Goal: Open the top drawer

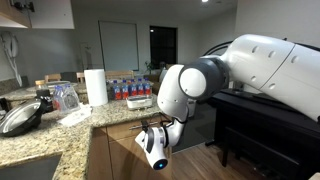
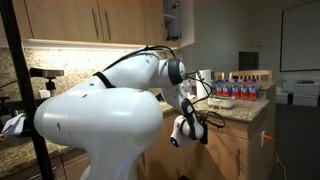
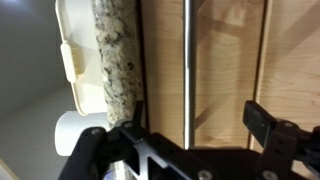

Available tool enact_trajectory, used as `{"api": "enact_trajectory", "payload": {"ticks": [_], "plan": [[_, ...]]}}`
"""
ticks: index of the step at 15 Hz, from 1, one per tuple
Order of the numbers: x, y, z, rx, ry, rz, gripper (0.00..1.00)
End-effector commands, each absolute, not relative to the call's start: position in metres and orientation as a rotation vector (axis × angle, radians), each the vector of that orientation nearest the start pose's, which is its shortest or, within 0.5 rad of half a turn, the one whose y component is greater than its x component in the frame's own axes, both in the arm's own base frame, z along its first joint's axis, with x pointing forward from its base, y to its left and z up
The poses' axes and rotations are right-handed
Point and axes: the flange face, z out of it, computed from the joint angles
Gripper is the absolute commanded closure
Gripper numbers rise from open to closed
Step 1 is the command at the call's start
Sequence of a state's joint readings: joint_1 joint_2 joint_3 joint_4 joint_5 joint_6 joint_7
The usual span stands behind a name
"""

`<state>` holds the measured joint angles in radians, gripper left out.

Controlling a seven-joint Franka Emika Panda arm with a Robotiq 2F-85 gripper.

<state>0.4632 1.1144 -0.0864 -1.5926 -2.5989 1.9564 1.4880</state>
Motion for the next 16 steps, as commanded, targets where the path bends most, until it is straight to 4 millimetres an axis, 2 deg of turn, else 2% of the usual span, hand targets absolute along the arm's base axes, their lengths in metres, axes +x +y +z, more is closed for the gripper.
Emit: {"api": "enact_trajectory", "payload": {"ticks": [1, 3, 4, 6, 10, 14, 16], "plan": [[0.640, 0.212, 0.006, 1.234, 1.137, 1.160, 0.00], [0.643, 0.208, 0.002, 1.223, 1.161, 1.131, 0.07], [0.644, 0.206, 0.000, 1.222, 1.170, 1.119, 0.29], [0.644, 0.203, -0.005, 1.221, 1.185, 1.100, 0.36], [0.641, 0.204, -0.011, 1.228, 1.203, 1.098, 0.63], [0.649, 0.206, -0.001, 1.213, 1.183, 1.116, 0.88], [0.653, 0.207, 0.002, 1.208, 1.174, 1.122, 0.94]]}}
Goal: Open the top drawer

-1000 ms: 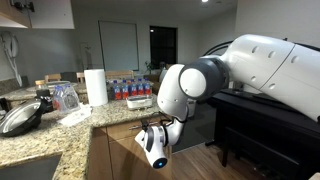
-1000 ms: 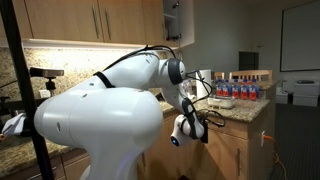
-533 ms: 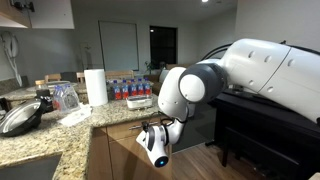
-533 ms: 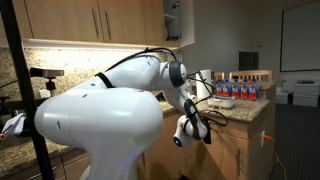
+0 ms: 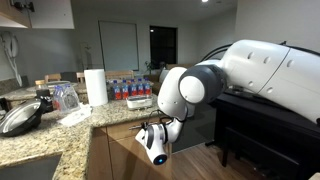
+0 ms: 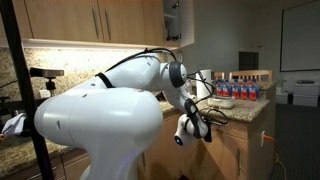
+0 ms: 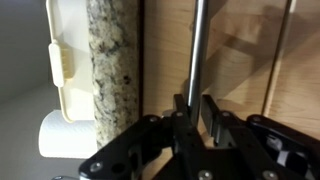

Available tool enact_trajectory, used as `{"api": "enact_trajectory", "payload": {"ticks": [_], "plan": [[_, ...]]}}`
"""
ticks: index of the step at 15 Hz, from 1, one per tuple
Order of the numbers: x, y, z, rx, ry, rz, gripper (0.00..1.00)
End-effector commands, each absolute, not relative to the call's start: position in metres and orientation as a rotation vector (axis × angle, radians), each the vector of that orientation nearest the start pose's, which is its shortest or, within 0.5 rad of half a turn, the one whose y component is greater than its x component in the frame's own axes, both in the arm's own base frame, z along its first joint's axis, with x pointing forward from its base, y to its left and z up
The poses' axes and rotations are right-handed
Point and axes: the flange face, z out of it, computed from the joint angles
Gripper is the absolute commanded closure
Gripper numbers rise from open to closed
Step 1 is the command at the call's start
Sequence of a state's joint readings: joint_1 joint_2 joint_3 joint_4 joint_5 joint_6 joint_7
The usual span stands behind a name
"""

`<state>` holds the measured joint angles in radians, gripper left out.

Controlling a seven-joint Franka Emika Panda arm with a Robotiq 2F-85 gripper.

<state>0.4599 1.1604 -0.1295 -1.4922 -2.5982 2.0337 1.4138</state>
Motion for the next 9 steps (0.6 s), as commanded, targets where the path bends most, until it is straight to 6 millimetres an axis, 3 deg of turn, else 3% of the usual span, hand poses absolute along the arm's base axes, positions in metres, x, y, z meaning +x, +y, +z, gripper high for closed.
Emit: {"api": "enact_trajectory", "payload": {"ticks": [1, 9], "plan": [[0.655, 0.207, 0.003, 1.208, 1.172, 1.123, 0.95], [0.638, 0.211, 0.003, 1.208, 1.194, 1.146, 0.90]]}}
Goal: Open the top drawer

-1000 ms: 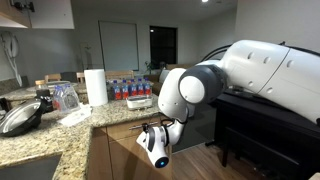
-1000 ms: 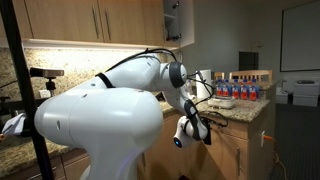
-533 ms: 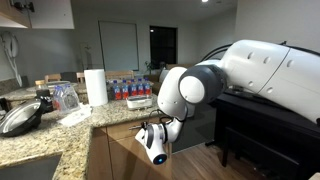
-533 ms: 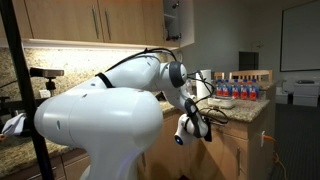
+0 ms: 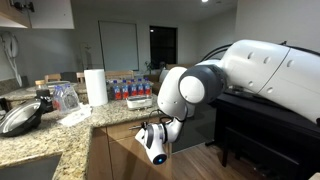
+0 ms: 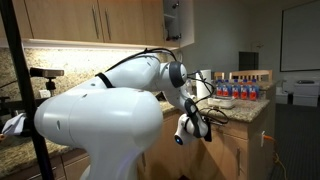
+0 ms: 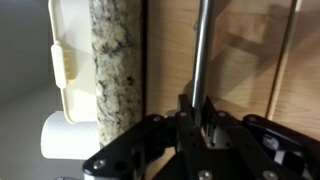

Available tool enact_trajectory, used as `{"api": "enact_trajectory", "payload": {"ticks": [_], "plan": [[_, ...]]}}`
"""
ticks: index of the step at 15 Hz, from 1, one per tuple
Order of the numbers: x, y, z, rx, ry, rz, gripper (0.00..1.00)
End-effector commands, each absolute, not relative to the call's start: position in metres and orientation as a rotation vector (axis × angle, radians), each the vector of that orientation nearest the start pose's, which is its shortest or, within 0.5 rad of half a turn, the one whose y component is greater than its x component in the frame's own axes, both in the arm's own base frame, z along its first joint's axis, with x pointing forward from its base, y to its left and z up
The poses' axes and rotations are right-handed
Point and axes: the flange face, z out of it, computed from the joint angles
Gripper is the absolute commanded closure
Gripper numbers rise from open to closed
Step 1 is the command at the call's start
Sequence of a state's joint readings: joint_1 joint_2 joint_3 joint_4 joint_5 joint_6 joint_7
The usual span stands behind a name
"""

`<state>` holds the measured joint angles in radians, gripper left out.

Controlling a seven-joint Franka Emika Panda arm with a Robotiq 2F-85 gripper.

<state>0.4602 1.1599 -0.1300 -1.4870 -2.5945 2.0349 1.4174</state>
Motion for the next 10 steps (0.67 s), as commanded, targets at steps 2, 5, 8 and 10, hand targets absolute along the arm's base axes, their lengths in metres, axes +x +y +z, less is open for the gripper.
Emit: {"api": "enact_trajectory", "payload": {"ticks": [2, 5, 8, 10], "plan": [[0.631, 0.215, 0.006, 1.207, 1.187, 1.175, 0.90], [0.624, 0.216, 0.007, 1.204, 1.183, 1.220, 0.89], [0.617, 0.215, 0.003, 1.184, 1.195, 1.244, 0.90], [0.613, 0.214, 0.000, 1.171, 1.204, 1.256, 0.90]]}}
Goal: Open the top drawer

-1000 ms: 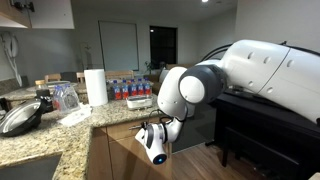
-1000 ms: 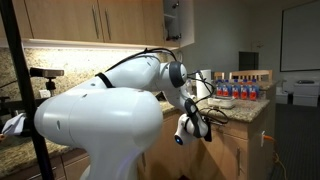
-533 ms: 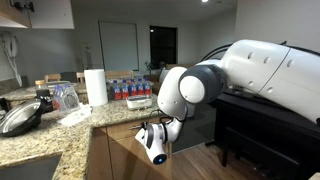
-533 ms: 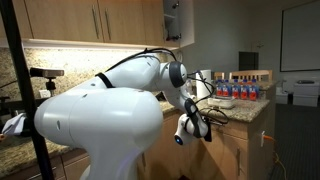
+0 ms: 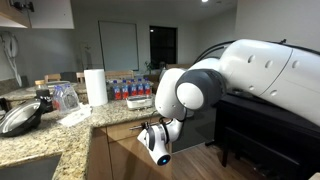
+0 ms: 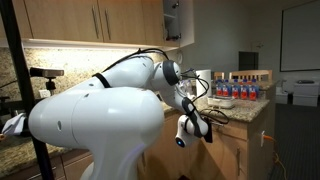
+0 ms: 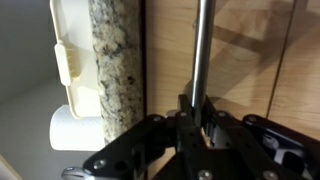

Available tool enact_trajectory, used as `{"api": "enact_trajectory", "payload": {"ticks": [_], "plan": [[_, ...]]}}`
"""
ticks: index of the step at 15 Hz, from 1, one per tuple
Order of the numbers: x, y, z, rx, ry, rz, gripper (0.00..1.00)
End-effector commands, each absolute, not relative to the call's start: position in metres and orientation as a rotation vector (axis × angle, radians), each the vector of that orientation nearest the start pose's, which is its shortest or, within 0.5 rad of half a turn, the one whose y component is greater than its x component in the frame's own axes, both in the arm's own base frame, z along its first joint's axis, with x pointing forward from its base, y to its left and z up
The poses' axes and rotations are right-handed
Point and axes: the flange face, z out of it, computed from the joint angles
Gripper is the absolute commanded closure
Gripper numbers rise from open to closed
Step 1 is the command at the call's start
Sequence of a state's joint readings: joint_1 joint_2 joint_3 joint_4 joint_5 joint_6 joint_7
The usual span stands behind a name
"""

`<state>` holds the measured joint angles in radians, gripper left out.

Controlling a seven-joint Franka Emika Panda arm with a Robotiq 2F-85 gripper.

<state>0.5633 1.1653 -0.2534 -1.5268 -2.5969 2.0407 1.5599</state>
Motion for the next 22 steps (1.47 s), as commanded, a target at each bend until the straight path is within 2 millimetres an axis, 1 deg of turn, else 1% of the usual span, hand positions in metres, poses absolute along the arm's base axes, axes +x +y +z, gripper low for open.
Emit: {"api": "enact_trajectory", "payload": {"ticks": [1, 4, 9, 14, 15, 19, 22], "plan": [[0.611, 0.215, -0.001, 1.168, 1.206, 1.263, 0.90], [0.605, 0.217, -0.004, 1.169, 1.214, 1.282, 0.90], [0.584, 0.220, -0.006, 1.179, 1.250, 1.312, 0.90], [0.570, 0.222, -0.008, 1.185, 1.272, 1.339, 0.90], [0.564, 0.223, -0.007, 1.192, 1.276, 1.347, 0.90], [0.526, 0.222, -0.007, 1.182, 1.293, 1.380, 0.90], [0.505, 0.223, -0.005, 1.185, 1.302, 1.385, 0.90]]}}
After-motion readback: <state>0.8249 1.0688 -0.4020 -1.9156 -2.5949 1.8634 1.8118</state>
